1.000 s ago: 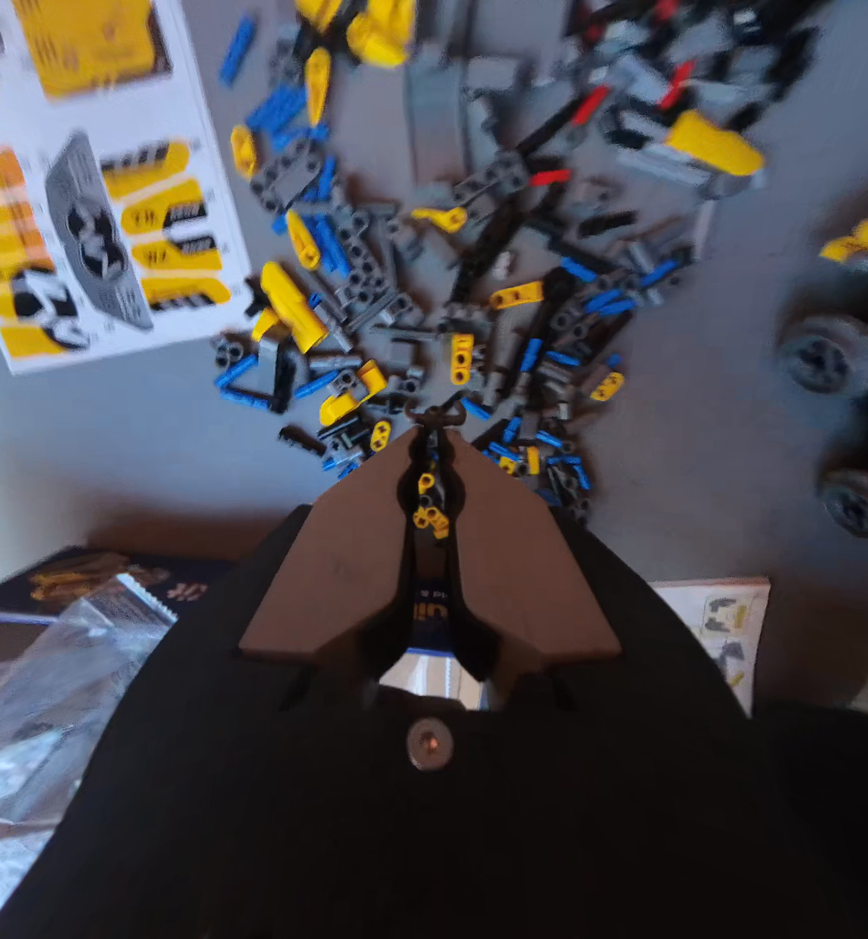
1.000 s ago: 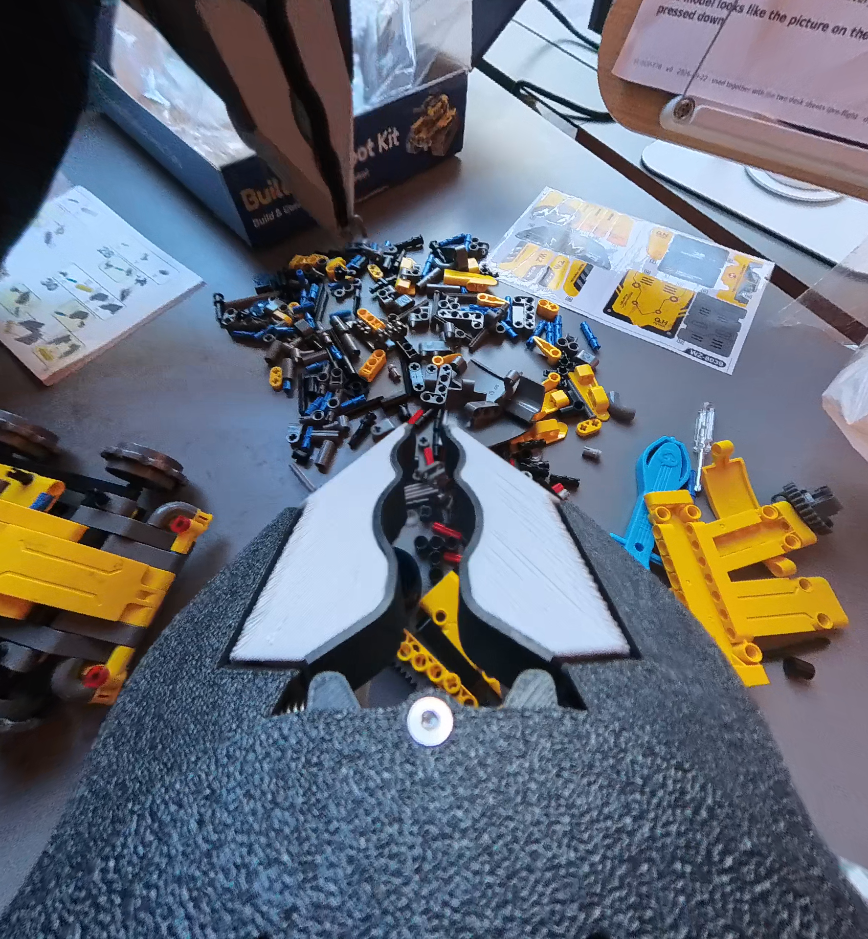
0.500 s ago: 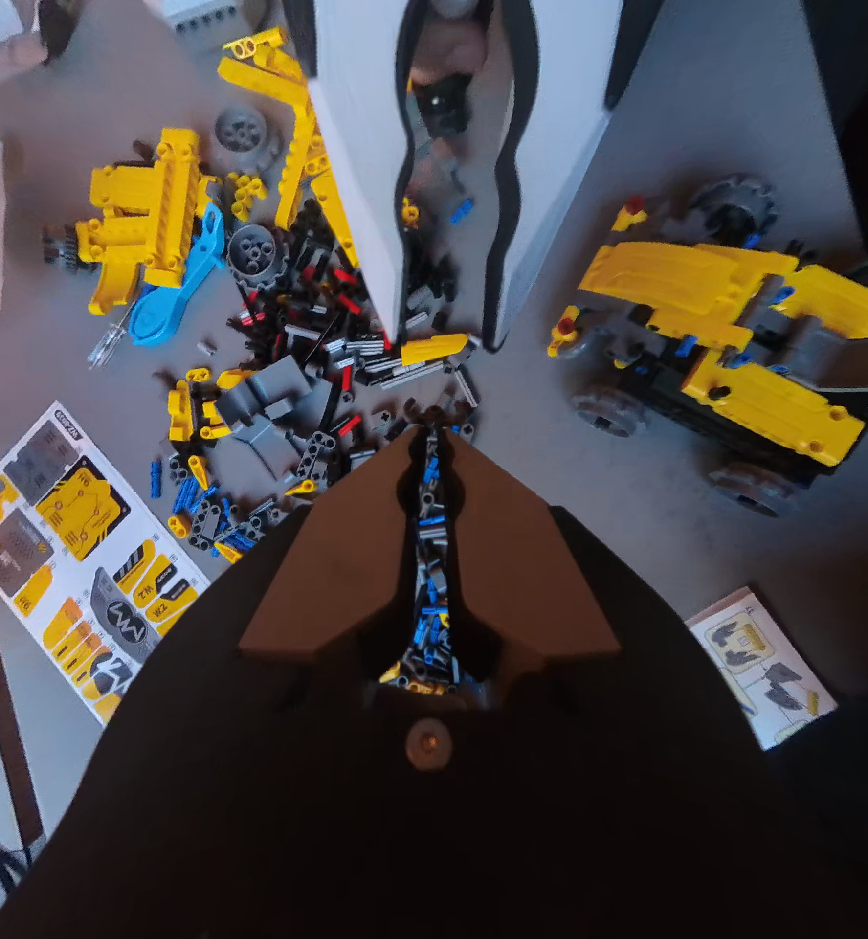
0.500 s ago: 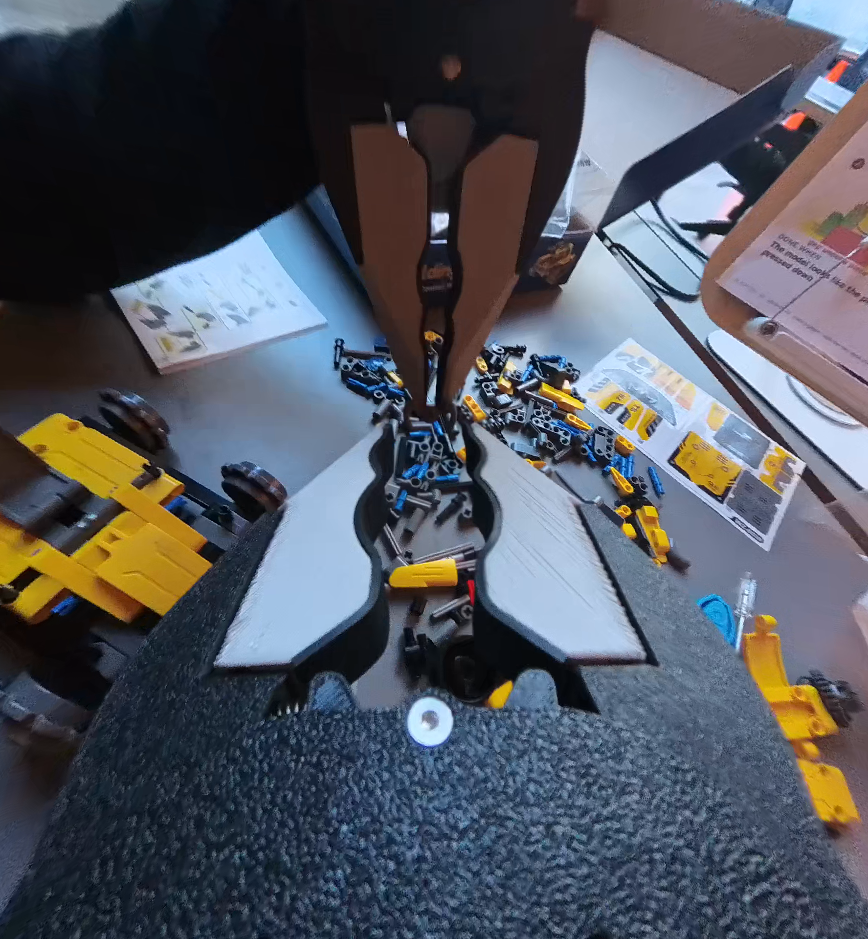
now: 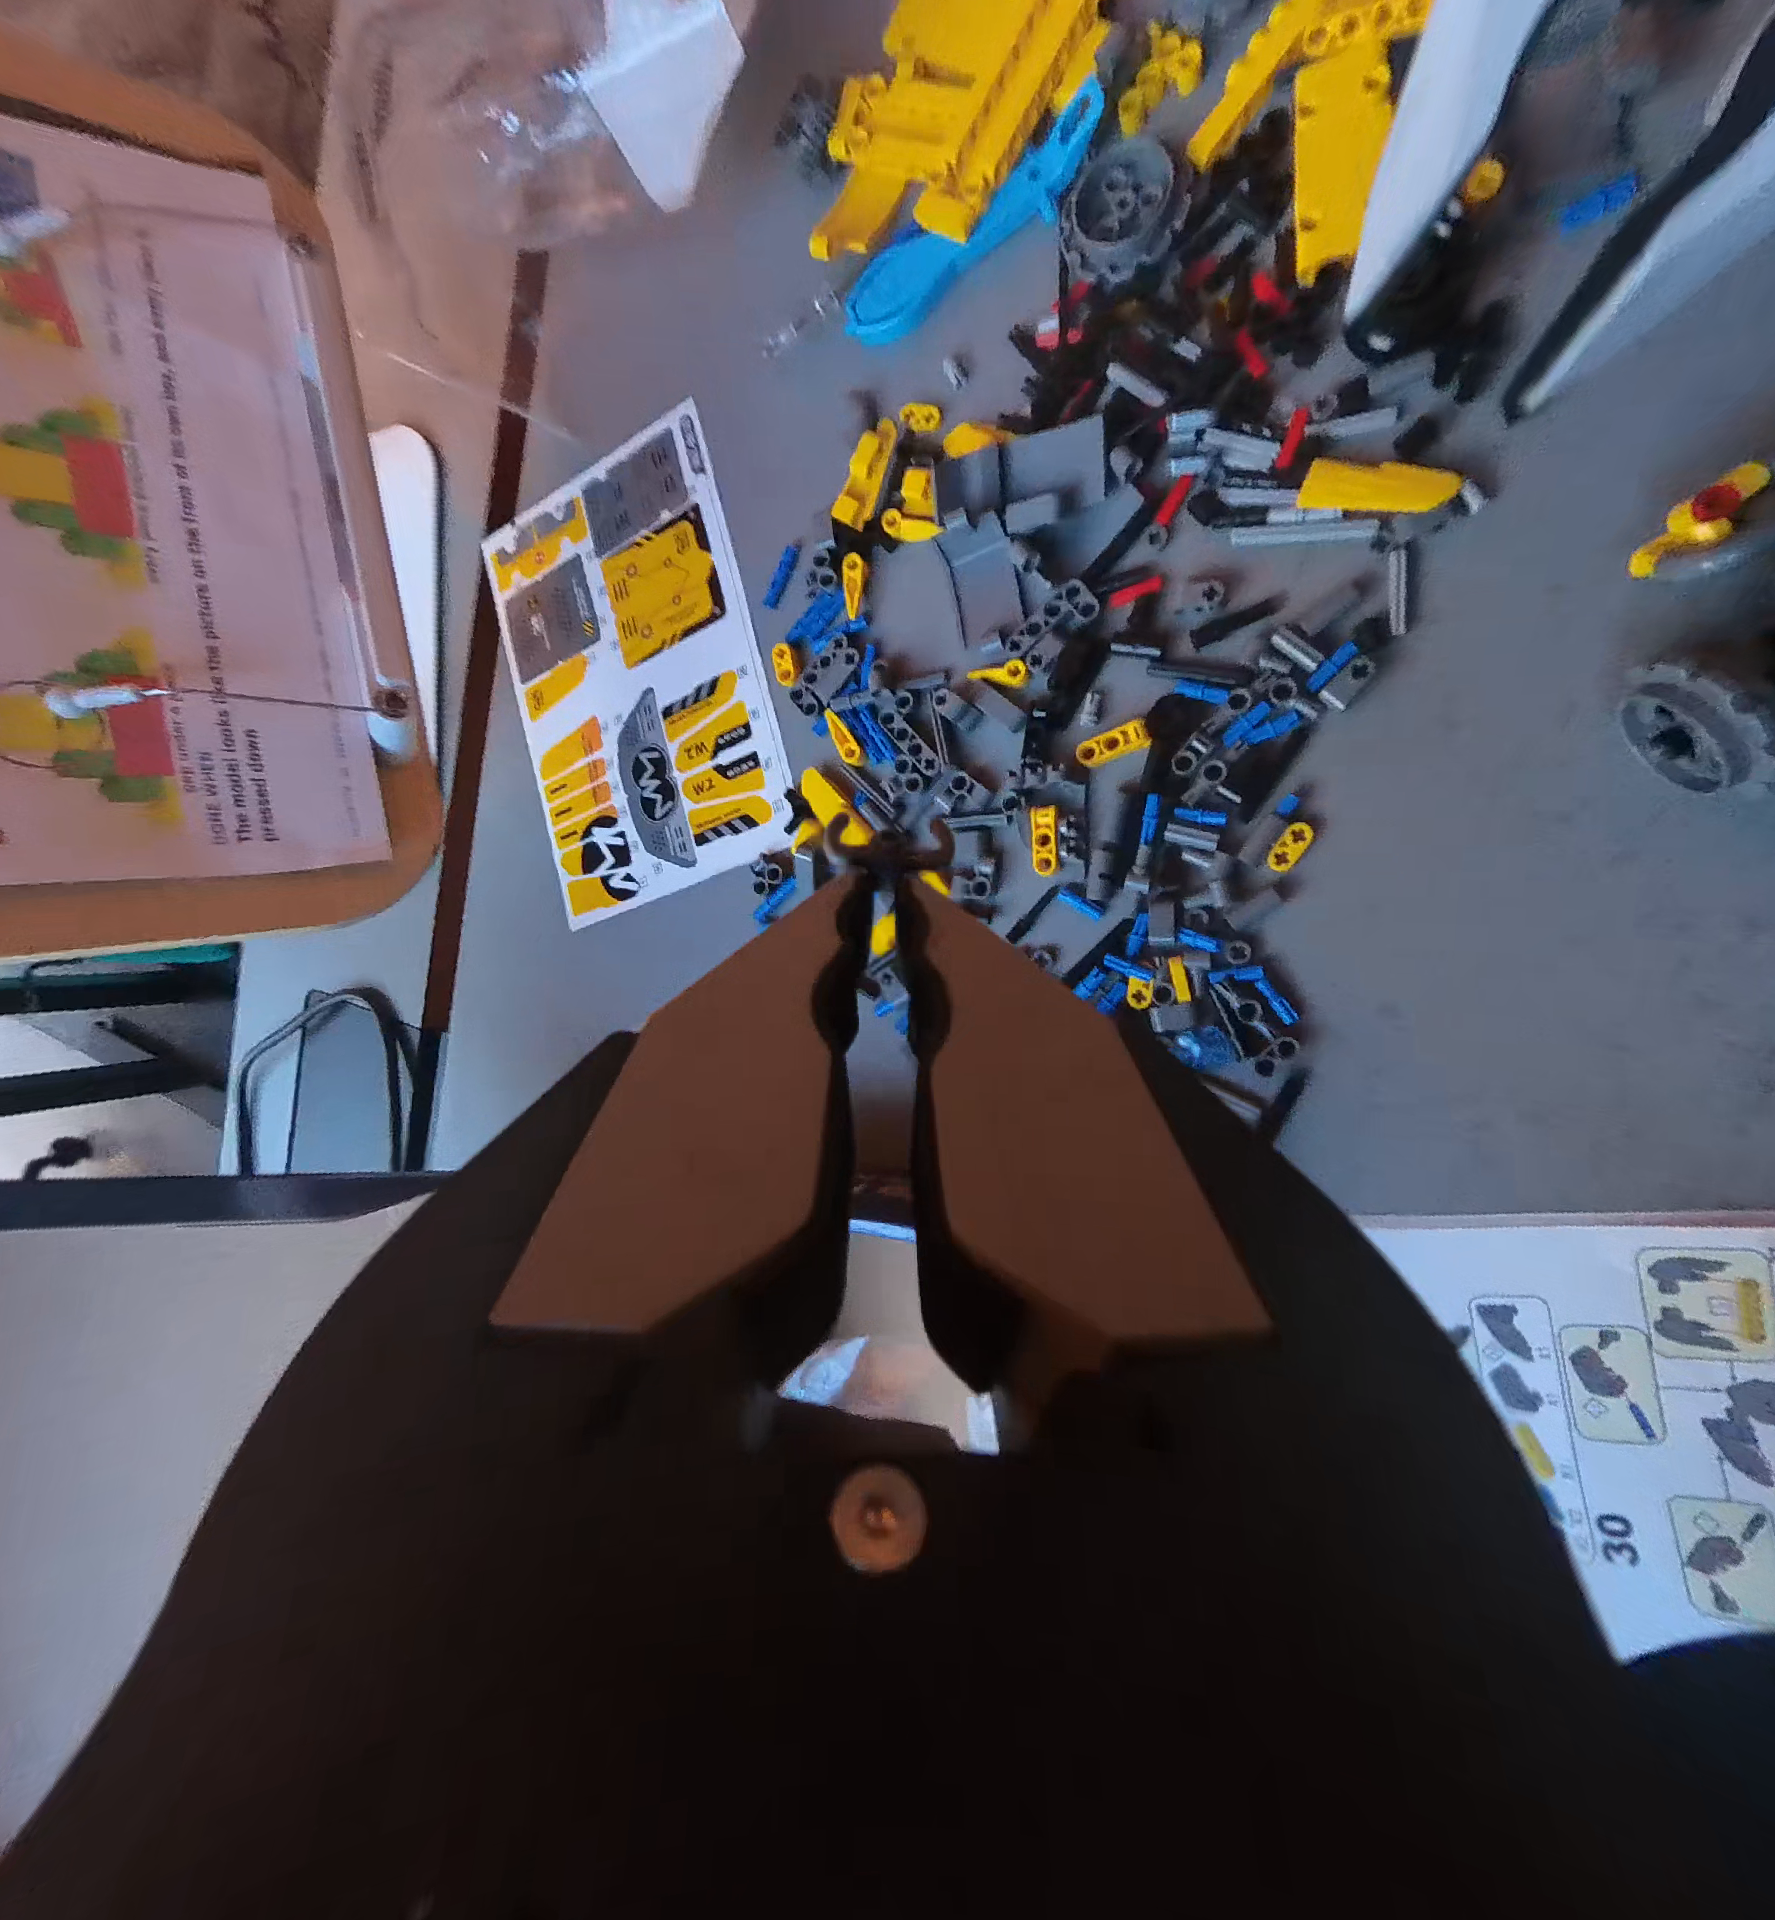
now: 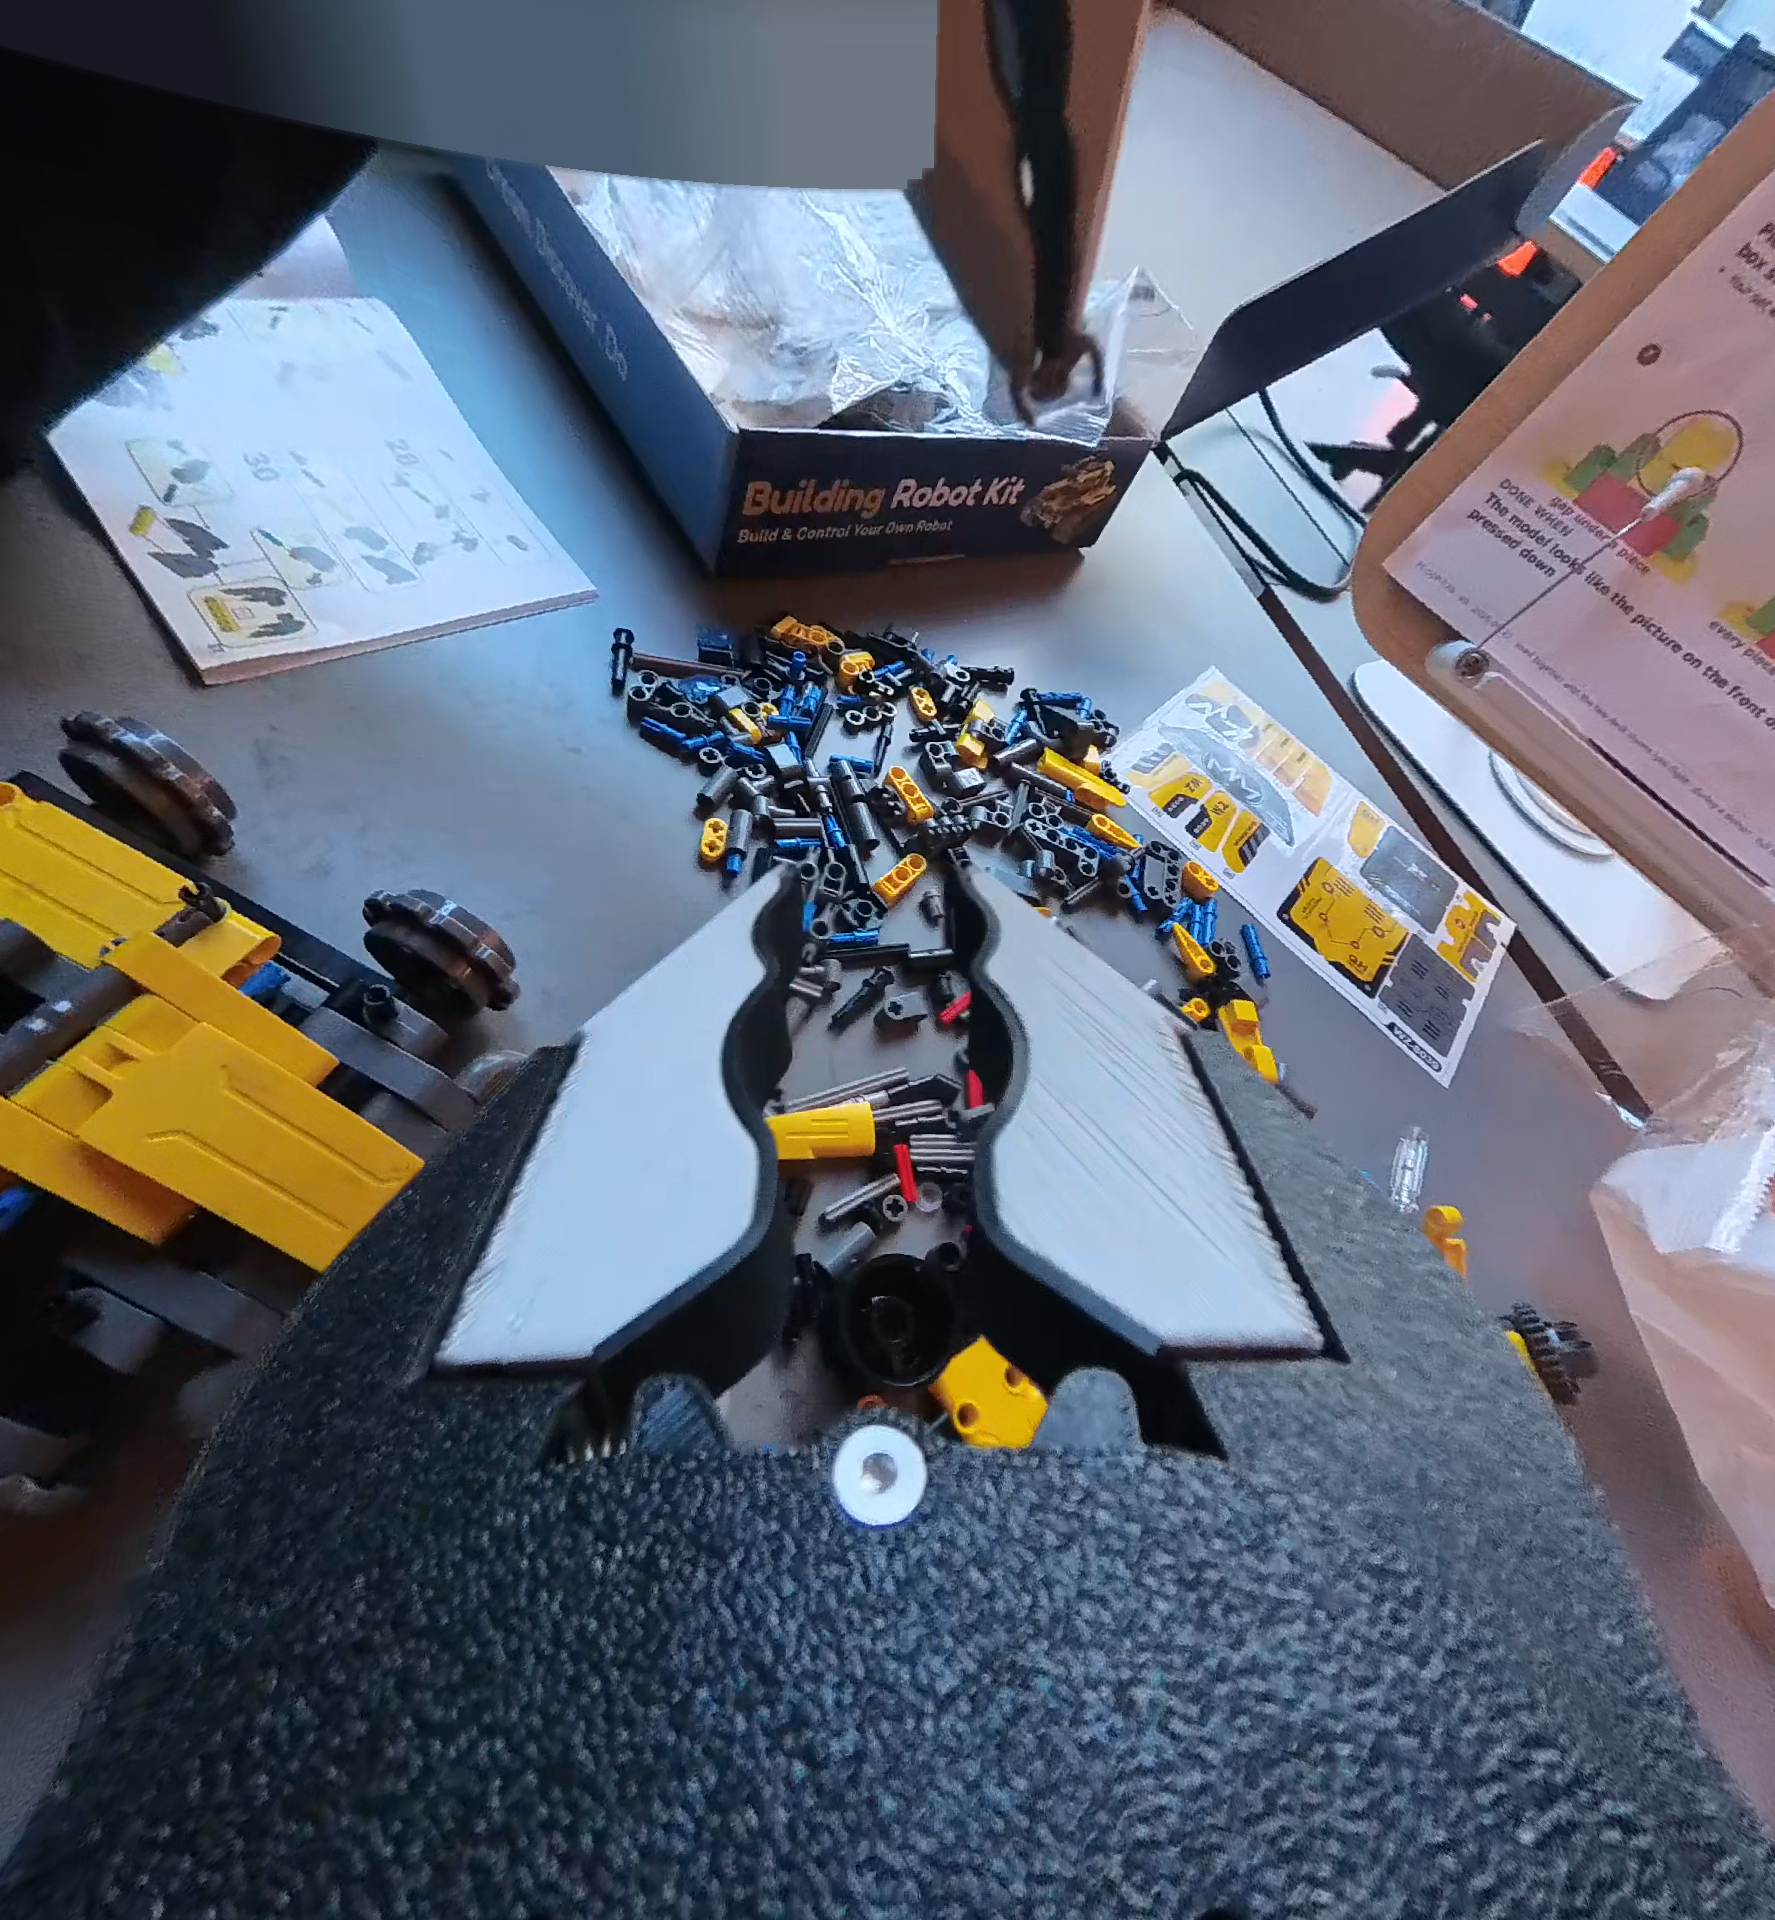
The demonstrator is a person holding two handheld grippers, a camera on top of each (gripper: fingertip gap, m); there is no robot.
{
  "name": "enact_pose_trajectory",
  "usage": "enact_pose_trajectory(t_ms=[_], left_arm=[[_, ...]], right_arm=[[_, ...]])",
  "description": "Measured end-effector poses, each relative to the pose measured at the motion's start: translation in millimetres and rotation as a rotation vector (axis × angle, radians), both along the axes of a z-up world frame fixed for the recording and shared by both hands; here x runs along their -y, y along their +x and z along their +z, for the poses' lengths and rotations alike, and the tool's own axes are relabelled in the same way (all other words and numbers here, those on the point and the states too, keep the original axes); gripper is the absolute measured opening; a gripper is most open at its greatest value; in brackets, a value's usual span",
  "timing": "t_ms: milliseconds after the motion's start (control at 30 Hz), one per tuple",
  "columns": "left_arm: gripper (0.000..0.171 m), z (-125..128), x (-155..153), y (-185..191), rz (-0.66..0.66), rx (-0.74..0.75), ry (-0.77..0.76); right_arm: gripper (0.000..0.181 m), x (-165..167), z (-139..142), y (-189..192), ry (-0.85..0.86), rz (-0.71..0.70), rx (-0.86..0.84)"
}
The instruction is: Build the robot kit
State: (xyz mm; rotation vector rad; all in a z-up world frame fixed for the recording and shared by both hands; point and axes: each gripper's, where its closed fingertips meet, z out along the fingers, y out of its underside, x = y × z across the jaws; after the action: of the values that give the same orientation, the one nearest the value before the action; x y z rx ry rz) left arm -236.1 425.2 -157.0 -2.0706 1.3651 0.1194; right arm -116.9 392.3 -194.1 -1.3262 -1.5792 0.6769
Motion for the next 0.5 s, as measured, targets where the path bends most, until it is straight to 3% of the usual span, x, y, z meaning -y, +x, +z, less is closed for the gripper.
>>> enact_pose_trajectory(t_ms=[300,500], left_arm=[[0.0,-22.1,22.7,-30.9,0.032,-0.031,-0.157],[0.0,-33.7,38.9,-24.5,-0.043,0.002,-0.255]], right_arm=[[0.026,-17.9,1.4,-0.7,-0.05,-0.039,-0.042],[0.026,-13.9,2.2,-5.9,-0.135,-0.016,-0.067]])
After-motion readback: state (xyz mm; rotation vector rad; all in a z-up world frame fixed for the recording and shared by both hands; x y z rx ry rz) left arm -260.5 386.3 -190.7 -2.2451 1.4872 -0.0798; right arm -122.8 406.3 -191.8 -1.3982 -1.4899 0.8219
